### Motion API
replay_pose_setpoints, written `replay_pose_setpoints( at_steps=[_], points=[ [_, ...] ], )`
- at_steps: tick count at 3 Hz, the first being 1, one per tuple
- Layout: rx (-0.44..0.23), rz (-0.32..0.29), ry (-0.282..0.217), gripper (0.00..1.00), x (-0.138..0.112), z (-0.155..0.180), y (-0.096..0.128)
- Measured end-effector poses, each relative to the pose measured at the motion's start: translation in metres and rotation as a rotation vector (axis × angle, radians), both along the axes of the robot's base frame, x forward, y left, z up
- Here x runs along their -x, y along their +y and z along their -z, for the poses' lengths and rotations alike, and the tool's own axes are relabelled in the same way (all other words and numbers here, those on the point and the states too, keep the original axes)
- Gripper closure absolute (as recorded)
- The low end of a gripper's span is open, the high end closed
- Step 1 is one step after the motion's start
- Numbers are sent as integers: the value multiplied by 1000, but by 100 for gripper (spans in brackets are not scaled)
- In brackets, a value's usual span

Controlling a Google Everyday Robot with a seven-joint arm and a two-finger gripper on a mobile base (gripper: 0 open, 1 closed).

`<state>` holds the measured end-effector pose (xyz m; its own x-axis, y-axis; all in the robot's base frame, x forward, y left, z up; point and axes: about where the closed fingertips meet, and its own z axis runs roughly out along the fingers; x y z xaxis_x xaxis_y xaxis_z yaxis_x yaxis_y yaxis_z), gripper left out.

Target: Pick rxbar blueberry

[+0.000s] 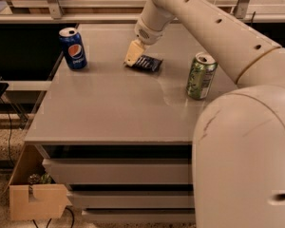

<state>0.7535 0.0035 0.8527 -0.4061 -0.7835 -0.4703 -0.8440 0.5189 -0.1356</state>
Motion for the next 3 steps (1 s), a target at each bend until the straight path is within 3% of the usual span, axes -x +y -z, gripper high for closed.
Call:
replay_pose_setpoints(
  at_steps=[1,3],
  points=[
    [-25,-51,-27,100,-7,-36,0],
    [-65,-98,-126,100,-7,-99,-3]
  ],
)
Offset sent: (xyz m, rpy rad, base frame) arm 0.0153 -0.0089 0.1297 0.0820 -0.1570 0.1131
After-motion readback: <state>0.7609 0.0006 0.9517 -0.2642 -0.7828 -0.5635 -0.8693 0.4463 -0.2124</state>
